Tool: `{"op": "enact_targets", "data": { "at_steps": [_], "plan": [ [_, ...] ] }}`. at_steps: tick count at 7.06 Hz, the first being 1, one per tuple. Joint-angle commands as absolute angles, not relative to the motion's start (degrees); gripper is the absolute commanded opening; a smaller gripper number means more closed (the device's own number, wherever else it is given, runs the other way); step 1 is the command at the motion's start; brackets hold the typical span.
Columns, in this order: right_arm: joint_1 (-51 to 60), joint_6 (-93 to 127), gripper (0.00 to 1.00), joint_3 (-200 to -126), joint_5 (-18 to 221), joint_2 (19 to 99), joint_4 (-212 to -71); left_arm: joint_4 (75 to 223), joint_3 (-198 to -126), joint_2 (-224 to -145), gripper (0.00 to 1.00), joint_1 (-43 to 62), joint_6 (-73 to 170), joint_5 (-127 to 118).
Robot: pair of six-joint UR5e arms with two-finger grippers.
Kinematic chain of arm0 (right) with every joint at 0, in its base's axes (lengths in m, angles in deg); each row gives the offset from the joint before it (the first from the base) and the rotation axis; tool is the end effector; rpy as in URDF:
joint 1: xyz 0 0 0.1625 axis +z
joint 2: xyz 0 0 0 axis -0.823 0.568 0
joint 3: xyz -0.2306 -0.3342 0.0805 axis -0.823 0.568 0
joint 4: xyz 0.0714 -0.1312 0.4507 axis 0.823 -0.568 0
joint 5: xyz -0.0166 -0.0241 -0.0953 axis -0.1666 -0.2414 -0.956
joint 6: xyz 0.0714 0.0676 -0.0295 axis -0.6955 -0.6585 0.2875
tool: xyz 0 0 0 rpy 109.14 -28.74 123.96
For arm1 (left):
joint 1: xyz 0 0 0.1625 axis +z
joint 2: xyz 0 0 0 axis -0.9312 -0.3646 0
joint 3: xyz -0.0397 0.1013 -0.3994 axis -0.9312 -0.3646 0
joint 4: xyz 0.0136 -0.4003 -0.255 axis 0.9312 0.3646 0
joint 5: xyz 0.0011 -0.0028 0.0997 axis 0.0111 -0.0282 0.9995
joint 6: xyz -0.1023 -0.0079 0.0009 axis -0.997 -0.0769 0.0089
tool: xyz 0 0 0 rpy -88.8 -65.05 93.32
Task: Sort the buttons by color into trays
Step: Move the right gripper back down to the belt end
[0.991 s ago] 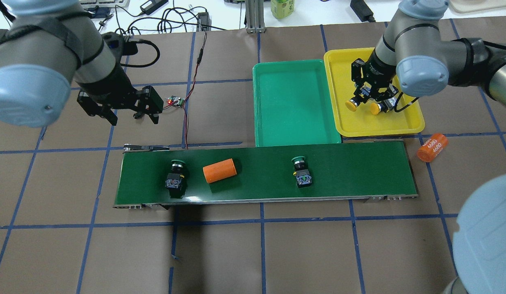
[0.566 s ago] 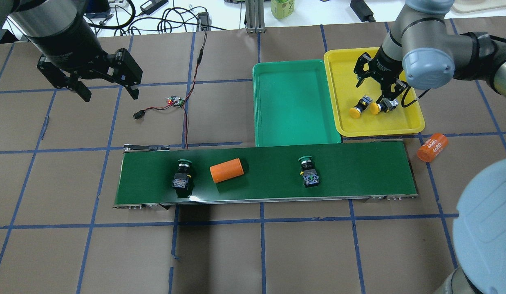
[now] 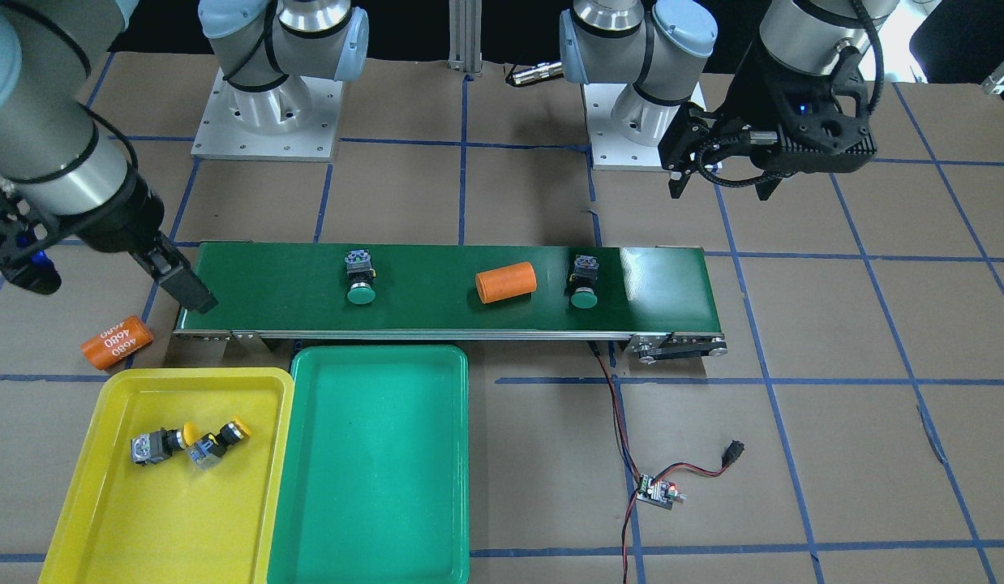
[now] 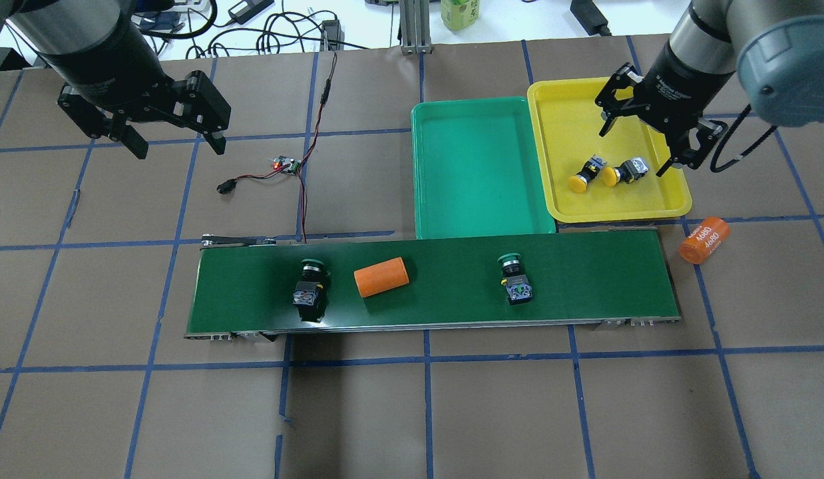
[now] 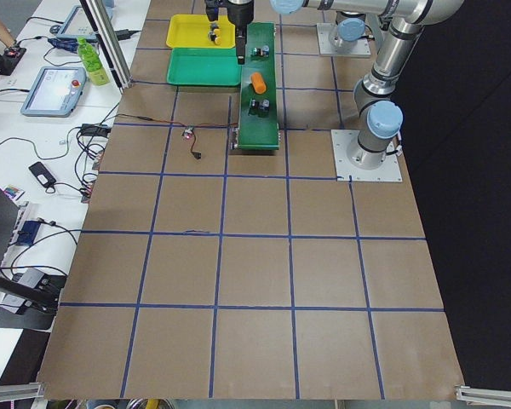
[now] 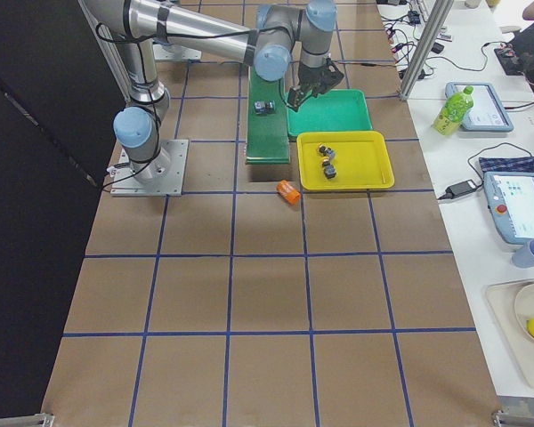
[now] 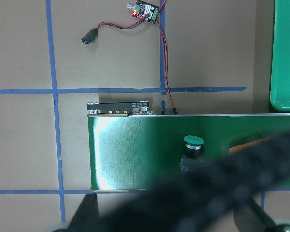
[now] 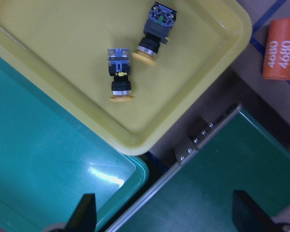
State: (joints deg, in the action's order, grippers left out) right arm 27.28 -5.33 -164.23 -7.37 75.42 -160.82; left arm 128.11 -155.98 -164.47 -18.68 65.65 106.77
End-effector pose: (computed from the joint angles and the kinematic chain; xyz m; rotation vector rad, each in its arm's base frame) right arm 0.0662 -0.5876 0.4137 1.2101 2.8293 0.0539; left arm -0.1076 -0.5564 0.5172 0.0123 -3.1377 -0.0080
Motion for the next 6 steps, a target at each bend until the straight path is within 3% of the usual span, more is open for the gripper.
{"op": "enact_targets", "data": {
  "at_steps": [1, 4, 6],
  "plan": [
    [29.8, -5.3, 1.0, -165.5, -7.0, 82.5, -157.4, 128.0, -155.9, -164.5, 1.0, -18.7, 65.6, 106.7],
    [31.9, -4.8, 1.0, -171.3, -7.8, 82.5, -158.0, 128.0, -155.9, -164.4, 1.0, -18.7, 65.3, 106.7],
    [32.2, 6.9, 1.0, -176.7, -7.7, 82.2, -158.6, 128.1, -155.9, -164.2, 1.0, -18.7, 65.3, 106.7]
  ]
}}
